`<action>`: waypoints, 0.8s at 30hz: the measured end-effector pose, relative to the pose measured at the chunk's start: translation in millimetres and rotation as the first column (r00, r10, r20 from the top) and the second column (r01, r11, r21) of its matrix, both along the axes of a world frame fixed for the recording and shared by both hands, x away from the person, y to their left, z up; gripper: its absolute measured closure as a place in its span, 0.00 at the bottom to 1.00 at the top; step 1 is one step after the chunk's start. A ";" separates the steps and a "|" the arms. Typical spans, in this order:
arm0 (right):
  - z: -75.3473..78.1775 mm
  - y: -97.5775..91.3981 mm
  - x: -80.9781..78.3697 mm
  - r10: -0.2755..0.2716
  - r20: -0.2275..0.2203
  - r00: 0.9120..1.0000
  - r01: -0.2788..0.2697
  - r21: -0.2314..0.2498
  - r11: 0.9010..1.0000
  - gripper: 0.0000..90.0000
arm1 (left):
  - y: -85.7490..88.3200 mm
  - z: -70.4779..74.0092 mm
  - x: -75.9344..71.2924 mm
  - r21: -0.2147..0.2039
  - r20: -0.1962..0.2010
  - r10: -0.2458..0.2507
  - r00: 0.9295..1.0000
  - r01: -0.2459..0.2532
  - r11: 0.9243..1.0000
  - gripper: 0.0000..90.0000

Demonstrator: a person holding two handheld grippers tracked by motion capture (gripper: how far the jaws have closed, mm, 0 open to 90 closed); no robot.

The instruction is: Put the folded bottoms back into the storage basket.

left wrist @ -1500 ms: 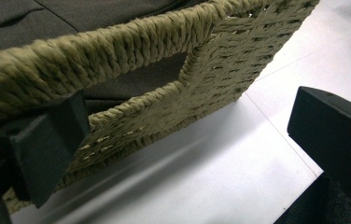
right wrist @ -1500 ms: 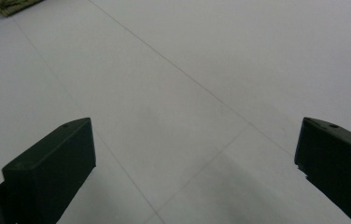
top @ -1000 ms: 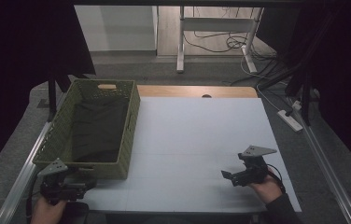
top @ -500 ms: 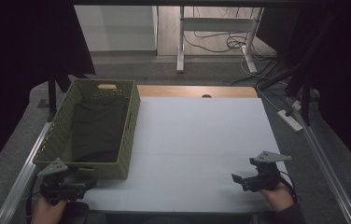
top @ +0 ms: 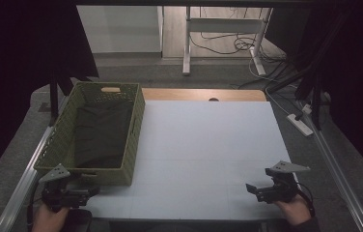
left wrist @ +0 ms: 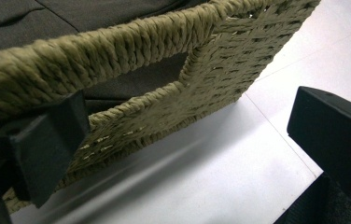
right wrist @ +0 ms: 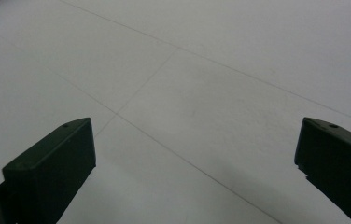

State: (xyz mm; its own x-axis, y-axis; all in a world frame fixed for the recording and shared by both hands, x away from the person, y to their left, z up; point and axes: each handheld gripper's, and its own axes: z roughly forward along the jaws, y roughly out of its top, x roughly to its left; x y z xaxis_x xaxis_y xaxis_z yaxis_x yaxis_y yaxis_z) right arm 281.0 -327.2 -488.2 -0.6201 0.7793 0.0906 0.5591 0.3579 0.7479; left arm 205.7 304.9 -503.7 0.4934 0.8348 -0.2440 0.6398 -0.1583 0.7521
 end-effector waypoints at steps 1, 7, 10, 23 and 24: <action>-0.1 -1.1 -1.0 -0.003 -0.002 1.000 0.003 0.000 1.000 0.00 | 0.0 0.0 0.0 0.000 0.000 0.000 1.000 0.000 1.000 0.00; -0.9 -7.0 -6.7 -0.023 -0.019 1.000 0.023 0.001 1.000 0.00 | 0.0 0.0 0.0 0.000 0.000 0.000 1.000 0.000 1.000 0.00; -0.5 -9.1 -9.3 -0.026 -0.019 0.999 0.026 0.006 1.000 0.00 | 0.1 0.0 0.1 -0.001 0.000 0.000 1.000 0.000 1.000 0.00; 2.3 -16.0 -17.4 -0.052 -0.003 0.999 0.052 0.008 0.999 0.00 | 0.3 -0.1 0.0 -0.003 0.000 -0.001 1.000 0.001 1.000 0.00; 2.5 -16.4 -18.2 -0.055 -0.001 0.998 0.055 0.007 0.998 0.00 | 0.3 -0.1 0.0 -0.003 0.000 -0.001 1.000 0.001 1.000 0.00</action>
State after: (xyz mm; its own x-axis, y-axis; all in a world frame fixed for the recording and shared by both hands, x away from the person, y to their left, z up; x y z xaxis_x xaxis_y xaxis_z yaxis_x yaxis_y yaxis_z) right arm 262.8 -343.6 -485.7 -0.5761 0.8117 0.0963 0.5783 0.3215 0.7498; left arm 205.7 305.3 -503.9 0.4940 0.8337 -0.2469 0.6399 -0.1564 0.7524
